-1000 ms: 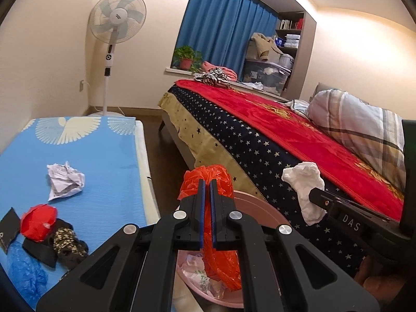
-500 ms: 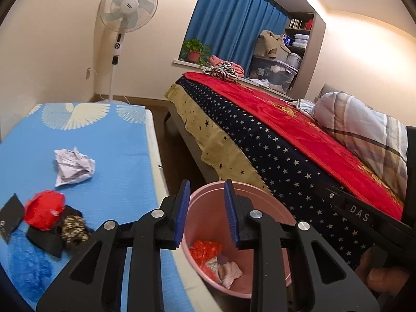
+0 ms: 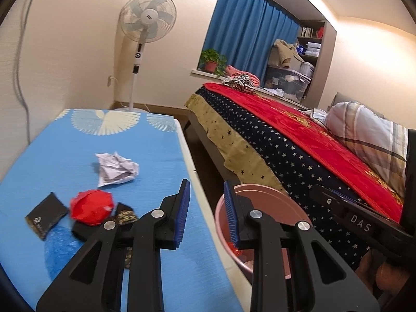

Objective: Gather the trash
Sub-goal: 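Grasp the black-and-gold patterned cloth with the right gripper while the left grasps the blue plastic bag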

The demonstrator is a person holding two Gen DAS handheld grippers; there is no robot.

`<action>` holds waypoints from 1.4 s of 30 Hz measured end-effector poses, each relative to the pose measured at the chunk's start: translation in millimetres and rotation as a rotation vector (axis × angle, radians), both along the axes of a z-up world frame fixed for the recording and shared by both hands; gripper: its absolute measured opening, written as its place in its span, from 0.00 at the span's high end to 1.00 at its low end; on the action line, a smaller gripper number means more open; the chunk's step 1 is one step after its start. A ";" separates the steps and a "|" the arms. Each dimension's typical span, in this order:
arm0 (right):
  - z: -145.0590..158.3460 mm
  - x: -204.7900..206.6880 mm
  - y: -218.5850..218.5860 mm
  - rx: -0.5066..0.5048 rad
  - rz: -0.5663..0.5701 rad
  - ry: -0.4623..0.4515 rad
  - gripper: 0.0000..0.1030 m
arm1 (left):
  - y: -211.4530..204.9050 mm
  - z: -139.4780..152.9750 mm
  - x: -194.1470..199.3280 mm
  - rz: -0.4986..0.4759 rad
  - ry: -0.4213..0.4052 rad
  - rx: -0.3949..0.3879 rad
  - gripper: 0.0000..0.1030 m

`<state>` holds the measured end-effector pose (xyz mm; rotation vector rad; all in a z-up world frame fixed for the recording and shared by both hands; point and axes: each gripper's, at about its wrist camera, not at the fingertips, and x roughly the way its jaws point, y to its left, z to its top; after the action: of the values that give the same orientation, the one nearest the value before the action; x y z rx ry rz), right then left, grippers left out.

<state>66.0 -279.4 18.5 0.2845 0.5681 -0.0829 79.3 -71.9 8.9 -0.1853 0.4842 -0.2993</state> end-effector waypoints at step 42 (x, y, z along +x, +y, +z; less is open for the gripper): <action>-75.4 69.5 161.5 0.155 0.427 0.190 0.64 | 141.0 -85.4 -7.7 0.396 0.401 -0.016 0.50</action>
<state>135.5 -117.9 -56.9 0.3020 0.8149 0.3513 71.6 69.1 -76.5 -0.3536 0.8266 0.1270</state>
